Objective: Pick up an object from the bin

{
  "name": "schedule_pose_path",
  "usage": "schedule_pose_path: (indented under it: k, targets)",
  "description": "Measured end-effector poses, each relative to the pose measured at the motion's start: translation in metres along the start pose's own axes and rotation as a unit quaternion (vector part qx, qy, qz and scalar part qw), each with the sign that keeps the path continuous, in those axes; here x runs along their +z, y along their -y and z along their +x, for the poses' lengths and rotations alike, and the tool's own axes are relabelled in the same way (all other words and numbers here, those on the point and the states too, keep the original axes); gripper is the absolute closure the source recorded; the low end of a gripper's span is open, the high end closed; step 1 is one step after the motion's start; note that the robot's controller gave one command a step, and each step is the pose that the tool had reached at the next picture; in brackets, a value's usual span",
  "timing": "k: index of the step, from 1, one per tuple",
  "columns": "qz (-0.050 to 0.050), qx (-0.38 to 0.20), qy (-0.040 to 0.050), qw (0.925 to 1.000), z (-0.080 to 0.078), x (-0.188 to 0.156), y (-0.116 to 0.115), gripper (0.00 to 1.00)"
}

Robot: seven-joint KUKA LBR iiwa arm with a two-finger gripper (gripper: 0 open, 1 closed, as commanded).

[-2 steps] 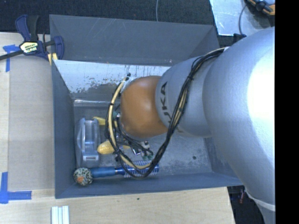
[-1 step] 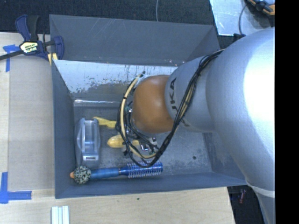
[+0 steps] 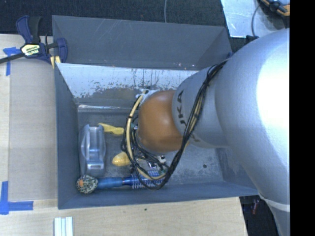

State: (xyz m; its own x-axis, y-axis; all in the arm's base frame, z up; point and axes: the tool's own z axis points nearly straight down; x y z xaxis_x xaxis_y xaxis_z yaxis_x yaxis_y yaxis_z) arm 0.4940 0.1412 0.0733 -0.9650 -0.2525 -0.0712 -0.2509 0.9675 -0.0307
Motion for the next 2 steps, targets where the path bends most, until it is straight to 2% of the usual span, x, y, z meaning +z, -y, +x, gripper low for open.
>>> schedule_pose_path:
  k: [1,2]
  targets:
    - [0.001,-0.280,-0.0032,0.9599,-0.0554,-0.0805,-0.0256,1.00]
    - [0.001,-0.280,-0.0033,0.9599,-0.0553,-0.0804,-0.0255,1.00]
